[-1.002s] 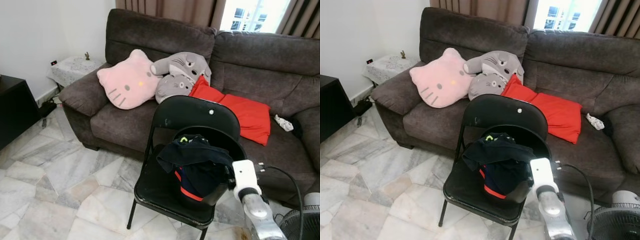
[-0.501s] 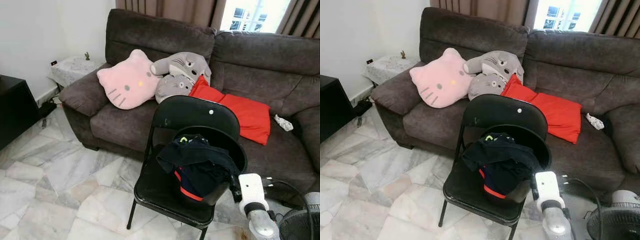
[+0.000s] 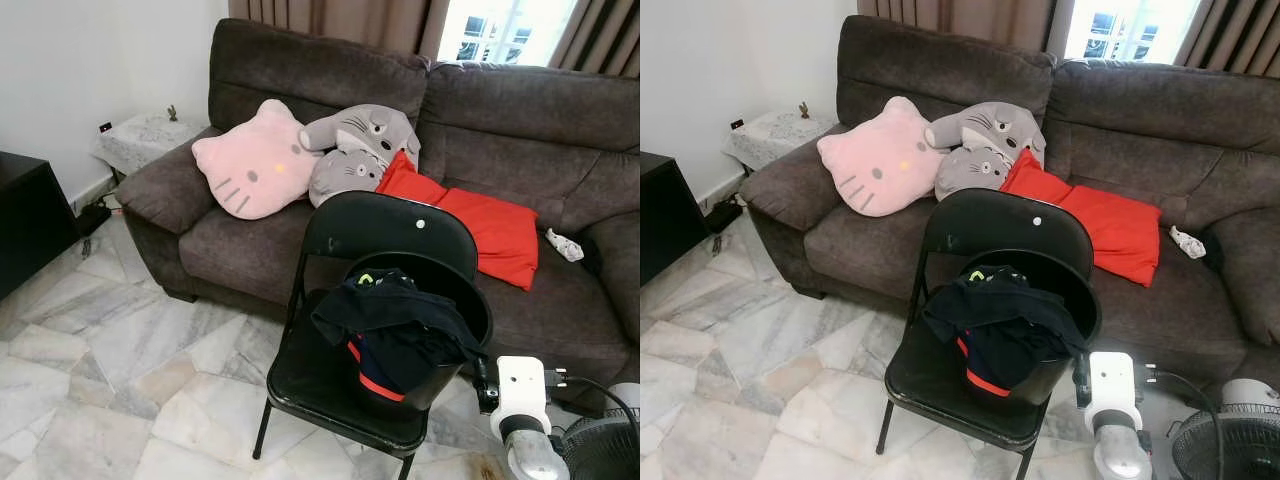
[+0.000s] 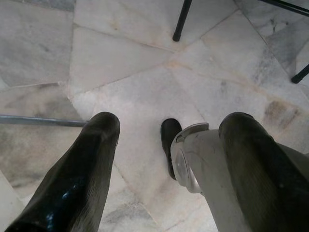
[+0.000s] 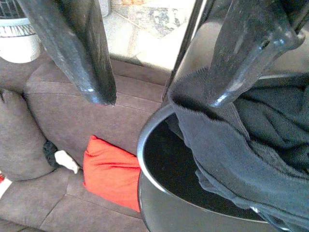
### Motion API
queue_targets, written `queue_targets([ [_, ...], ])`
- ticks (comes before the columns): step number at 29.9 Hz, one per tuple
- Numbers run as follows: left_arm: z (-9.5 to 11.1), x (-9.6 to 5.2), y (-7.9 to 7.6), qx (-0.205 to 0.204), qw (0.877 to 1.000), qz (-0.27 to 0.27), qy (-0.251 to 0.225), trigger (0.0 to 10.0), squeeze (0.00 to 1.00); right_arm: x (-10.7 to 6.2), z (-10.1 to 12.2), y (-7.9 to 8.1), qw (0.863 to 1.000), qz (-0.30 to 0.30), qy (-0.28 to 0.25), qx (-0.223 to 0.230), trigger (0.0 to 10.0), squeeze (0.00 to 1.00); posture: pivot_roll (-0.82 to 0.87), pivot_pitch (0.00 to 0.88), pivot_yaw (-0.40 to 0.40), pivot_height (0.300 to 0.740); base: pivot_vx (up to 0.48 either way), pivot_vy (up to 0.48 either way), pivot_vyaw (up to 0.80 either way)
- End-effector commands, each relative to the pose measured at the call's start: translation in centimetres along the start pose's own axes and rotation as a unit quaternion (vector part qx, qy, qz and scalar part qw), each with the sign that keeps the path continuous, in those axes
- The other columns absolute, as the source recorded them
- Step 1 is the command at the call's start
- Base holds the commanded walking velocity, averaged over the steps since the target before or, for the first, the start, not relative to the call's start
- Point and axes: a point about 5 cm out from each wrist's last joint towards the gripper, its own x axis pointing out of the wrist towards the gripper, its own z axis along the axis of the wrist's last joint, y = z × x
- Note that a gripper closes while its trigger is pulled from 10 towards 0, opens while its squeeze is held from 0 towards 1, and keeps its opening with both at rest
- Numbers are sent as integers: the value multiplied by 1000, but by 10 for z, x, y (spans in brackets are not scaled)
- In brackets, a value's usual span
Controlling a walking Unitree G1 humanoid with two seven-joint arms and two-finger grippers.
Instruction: Hang hanger
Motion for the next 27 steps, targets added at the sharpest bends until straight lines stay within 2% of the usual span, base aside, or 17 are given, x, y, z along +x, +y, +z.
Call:
queue_targets([
  [1,-3,-1,-1,4,1000,-3,5,10000,0,5,1,-6,1000,-9,9,13,10000,0,25,0,-40,740,0,0,0],
  [10,-2,-1,0,4,1000,-2,5,10000,0,11,-2,-9,996,-14,30,79,10000,0,27,0,-35,740,0,0,0],
  [27,-7,-3,8,4,1000,4,20,10000,0,19,-7,-9,996,-3,60,66,10000,0,33,0,-27,740,0,0,0],
])
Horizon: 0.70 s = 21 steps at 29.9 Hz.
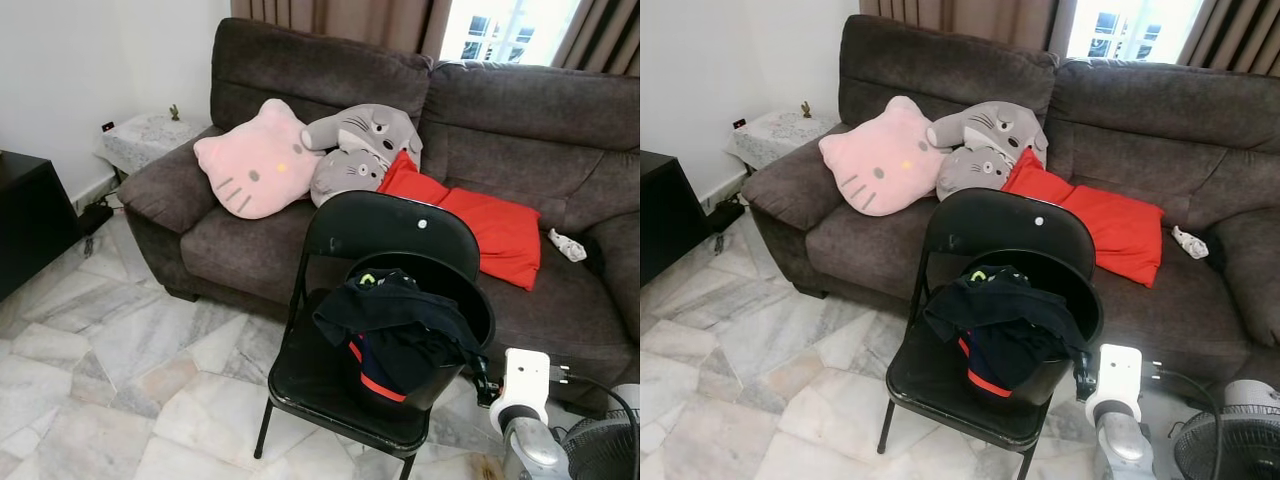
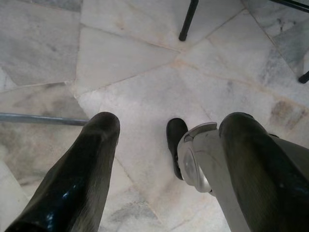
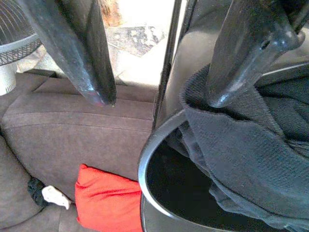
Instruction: Hang hanger
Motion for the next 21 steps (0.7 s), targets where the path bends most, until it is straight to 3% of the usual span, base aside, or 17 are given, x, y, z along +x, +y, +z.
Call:
queue_targets([
  [1,-8,-2,1,0,1000,-2,19,10000,0,3,1,-4,1000,-2,8,-8,10000,0,33,0,-27,740,0,0,0],
  [15,-13,-4,0,0,999,-3,32,10000,0,11,8,0,999,14,20,-25,10000,0,36,0,-26,740,0,0,0],
  [21,-16,-5,1,0,999,-1,40,10000,0,17,20,9,999,32,6,-42,10000,0,39,0,-25,740,0,0,0],
])
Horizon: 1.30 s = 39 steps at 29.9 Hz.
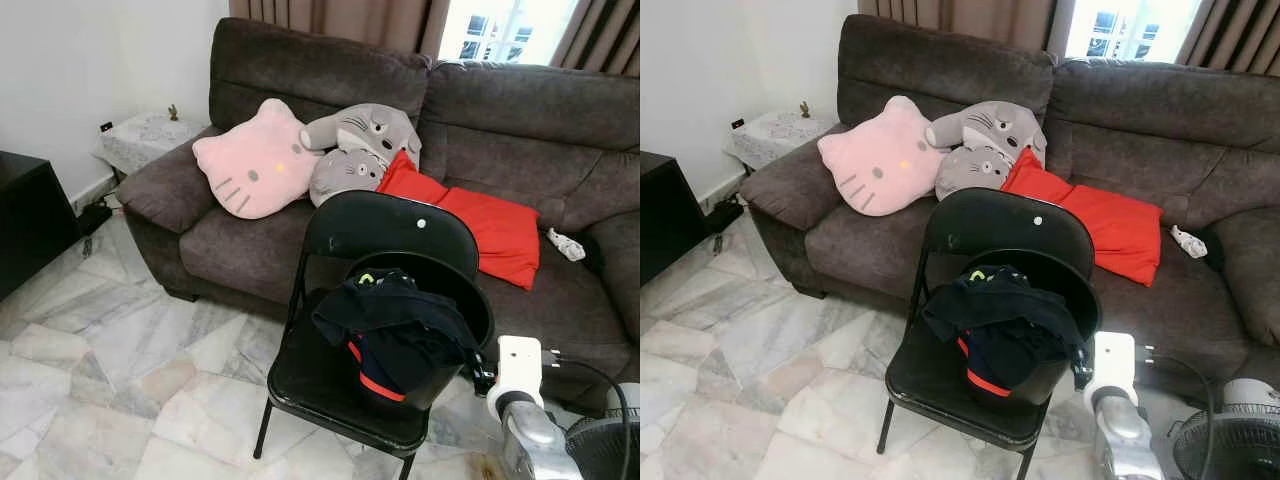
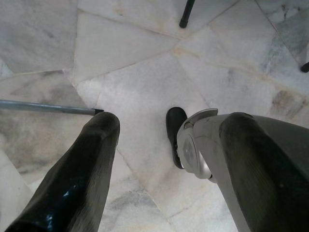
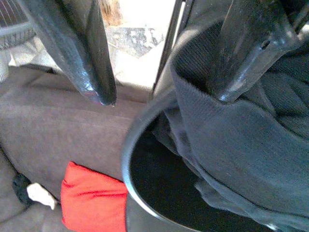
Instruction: Hang hanger
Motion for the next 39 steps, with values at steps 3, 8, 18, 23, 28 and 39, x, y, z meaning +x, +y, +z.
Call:
queue_targets([
  [3,-8,-2,1,3,1000,0,20,10000,0,3,9,3,999,13,-19,-24,10000,0,39,0,-25,740,0,0,0],
  [8,-10,-3,2,2,1000,0,23,10000,0,4,11,5,1000,11,-20,-16,10000,0,42,0,-25,740,0,0,0],
  [18,-12,-4,0,1,1000,-4,25,10000,0,4,0,-10,997,-67,23,-29,10000,0,44,0,-23,740,0,0,0],
  [23,-12,-3,-1,1,1000,-5,26,10000,0,2,-14,-9,996,-57,60,-28,10000,0,45,0,-19,740,0,0,0],
  [28,-14,-4,-2,3,1000,-4,27,10000,0,4,-9,-4,997,-51,42,-39,10000,0,47,0,-15,740,0,0,0],
  [39,-16,-5,2,3,999,-1,32,10000,0,12,21,9,998,-21,-35,-41,10000,0,57,0,-10,740,0,0,0],
])
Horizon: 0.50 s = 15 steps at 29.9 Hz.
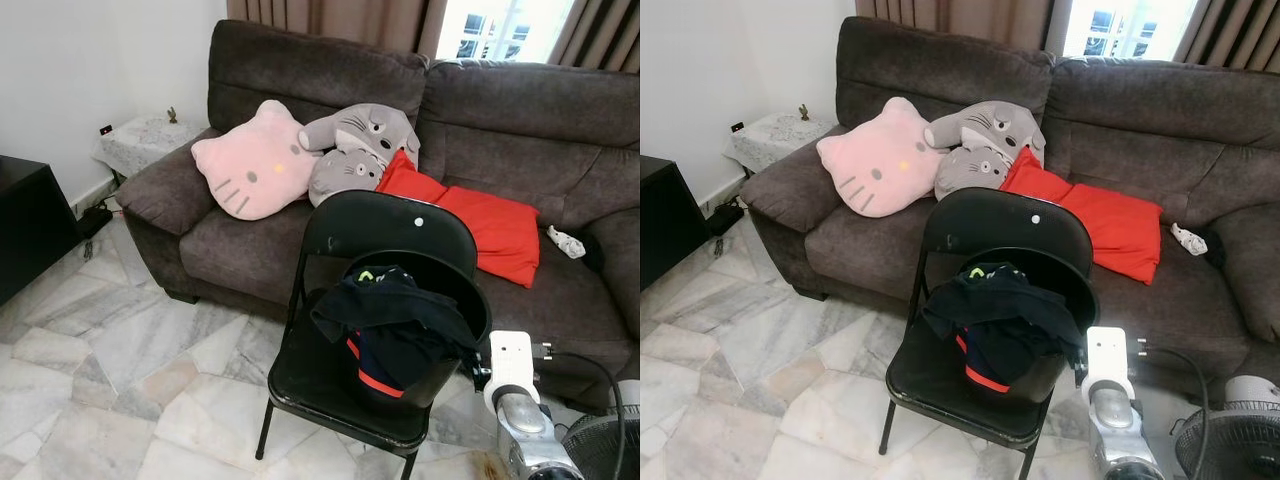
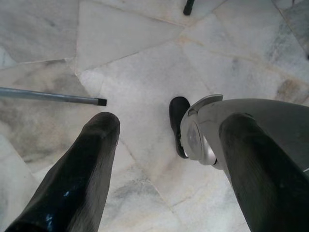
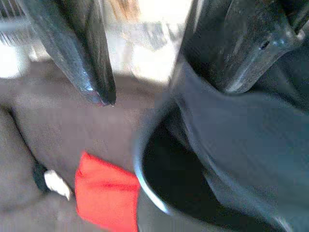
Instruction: Hang hanger
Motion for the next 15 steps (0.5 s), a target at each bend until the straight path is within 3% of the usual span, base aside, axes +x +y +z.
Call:
queue_targets([
  [1,-7,-2,2,6,1000,-1,13,10000,0,3,9,8,1000,22,-13,-9,10000,0,62,0,-9,740,0,0,0],
  [12,-7,-4,6,8,1000,-1,10,10000,0,3,-7,11,997,14,59,-39,10000,0,72,0,0,740,0,0,0],
  [15,-6,-3,7,8,1000,0,10,10000,0,4,0,10,999,2,35,-22,10000,0,79,0,6,740,0,0,0],
])
